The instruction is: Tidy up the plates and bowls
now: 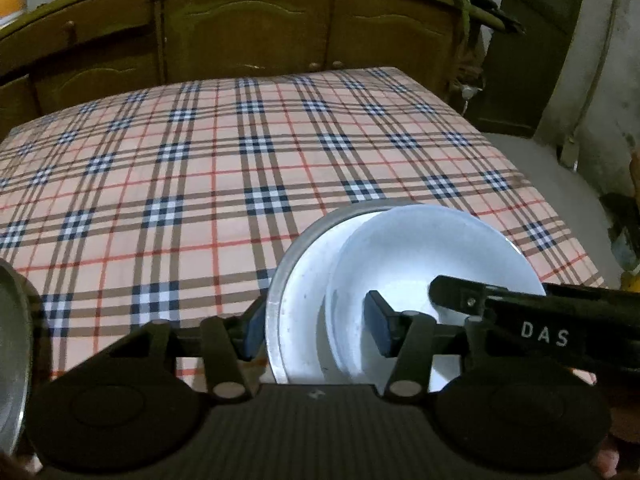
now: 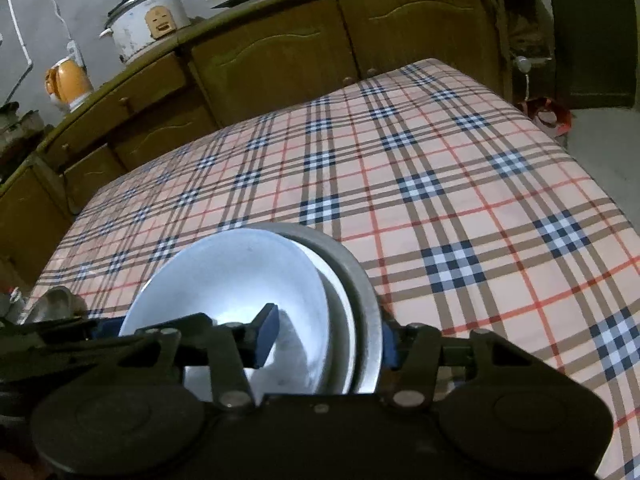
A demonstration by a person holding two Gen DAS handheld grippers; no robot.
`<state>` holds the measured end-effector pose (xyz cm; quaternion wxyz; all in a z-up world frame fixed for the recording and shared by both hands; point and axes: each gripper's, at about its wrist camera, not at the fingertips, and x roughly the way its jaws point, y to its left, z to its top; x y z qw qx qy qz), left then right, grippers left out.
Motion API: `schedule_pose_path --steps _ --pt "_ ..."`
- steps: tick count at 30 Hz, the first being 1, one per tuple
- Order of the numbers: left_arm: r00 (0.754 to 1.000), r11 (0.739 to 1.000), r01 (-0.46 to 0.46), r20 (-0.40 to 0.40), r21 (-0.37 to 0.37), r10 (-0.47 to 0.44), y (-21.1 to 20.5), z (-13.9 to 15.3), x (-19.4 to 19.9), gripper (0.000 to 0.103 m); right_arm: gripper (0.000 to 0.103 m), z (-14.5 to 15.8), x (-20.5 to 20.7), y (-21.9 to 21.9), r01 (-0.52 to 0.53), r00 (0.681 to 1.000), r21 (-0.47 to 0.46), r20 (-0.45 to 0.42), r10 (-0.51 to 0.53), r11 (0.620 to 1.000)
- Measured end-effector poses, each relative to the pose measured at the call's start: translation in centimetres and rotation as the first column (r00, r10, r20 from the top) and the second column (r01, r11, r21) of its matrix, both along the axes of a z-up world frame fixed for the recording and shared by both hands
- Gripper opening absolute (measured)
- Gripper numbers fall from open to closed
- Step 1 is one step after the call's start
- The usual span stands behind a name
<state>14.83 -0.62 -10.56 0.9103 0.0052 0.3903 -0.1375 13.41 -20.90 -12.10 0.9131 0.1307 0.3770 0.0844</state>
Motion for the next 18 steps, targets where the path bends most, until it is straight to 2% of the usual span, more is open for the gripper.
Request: schedule_pose_path --steps 9,18 --pt "0.997 0.998 -0.028 0.080 0.057 0.023 0.3 2.4 -1.3 0.053 0.061 2.0 -1.0 1.2 -0.032 0.998 -0.006 0.045 0.033 0.999" --pt "0.991 0.997 -0.070 0.119 0.045 0.064 2.4 4.5 -3.2 0.052 0.061 4.6 -2.1 3.3 -0.085 0.992 -0.027 0.094 0.087 0.996"
